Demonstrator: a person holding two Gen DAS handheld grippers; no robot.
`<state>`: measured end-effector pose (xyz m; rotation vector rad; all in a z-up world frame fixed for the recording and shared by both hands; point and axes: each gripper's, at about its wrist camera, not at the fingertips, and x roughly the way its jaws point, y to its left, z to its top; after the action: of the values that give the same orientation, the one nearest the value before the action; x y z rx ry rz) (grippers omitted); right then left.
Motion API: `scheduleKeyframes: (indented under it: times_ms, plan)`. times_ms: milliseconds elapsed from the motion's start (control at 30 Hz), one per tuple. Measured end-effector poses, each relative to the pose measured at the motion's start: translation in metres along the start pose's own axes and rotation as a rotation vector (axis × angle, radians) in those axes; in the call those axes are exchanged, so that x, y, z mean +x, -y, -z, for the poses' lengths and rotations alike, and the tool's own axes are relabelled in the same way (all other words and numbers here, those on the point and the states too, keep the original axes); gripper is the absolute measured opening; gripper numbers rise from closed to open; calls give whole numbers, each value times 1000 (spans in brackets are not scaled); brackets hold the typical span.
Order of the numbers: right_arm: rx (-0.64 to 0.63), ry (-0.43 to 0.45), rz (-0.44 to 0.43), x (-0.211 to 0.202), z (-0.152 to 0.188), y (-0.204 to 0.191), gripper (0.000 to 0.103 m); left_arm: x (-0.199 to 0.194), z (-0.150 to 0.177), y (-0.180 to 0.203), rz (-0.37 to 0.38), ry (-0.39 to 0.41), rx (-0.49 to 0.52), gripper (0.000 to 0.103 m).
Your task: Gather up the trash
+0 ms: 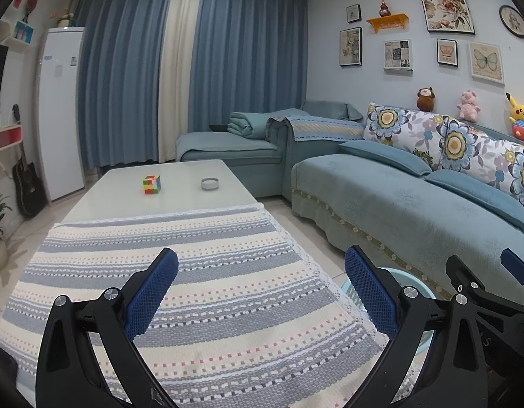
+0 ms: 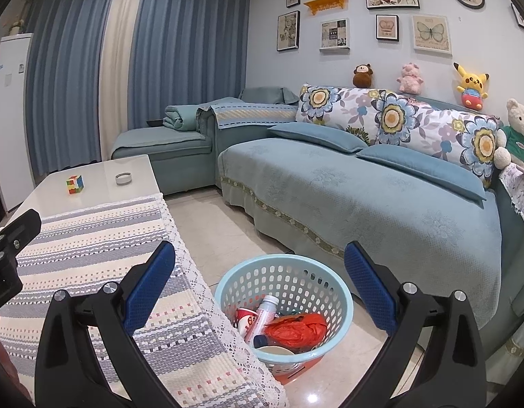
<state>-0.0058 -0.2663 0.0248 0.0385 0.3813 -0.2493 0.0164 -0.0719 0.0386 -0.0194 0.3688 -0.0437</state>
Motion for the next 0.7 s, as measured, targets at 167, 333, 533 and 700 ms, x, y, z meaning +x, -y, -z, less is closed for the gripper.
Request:
scheduleKeyframes:
  times_ms: [167,333,533,700]
  plan:
    - [-3,-1,0,0,1,-1,95,0,0,0,0,0,1,95]
    - [-1,-6,2,2,2,-3,95,0,0,0,0,0,0,95]
    - [0,-11,-1,2,0,-2,95,1,-1,1,9,-9,3,95]
    - [2,-14,-4,2,0,-2,95,-1,-2,1,4,-2,6,95]
